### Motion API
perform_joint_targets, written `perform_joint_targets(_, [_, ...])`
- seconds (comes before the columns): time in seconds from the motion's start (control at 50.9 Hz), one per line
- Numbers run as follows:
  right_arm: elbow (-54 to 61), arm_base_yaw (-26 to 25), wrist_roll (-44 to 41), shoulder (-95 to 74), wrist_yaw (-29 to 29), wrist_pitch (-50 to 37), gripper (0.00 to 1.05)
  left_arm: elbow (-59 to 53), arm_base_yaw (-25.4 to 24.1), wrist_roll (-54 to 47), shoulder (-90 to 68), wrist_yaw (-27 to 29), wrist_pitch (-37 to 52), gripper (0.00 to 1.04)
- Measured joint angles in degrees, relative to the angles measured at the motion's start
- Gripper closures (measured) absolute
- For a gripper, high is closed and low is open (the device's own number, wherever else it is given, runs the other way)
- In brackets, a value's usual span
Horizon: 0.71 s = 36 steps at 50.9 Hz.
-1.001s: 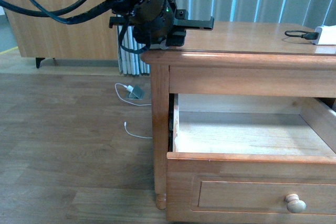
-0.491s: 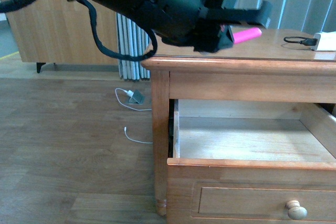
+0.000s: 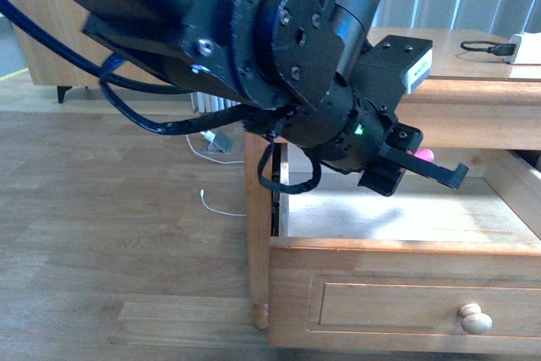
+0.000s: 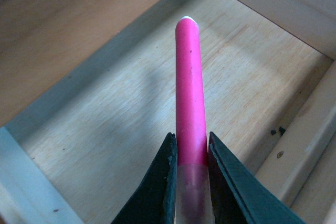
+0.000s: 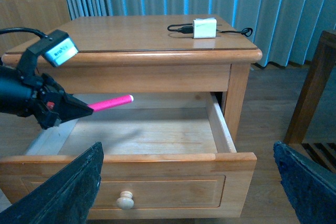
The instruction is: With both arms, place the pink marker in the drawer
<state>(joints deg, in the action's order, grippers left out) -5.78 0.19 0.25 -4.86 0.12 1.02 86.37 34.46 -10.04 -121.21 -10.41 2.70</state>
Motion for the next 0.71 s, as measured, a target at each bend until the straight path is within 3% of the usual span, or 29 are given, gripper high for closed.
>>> perform_joint_targets(0.432, [0.0,0.0,0.0,0.0,0.0,0.0,0.08,5.7,2.5,-0.2,-8.5,2.3,-0.4,0.89])
perform_joint_targets(0.707, [0.0,0.0,0.0,0.0,0.0,0.0,0.08,0.3,1.3,0.2,-5.1,7.8,3.8,0.41])
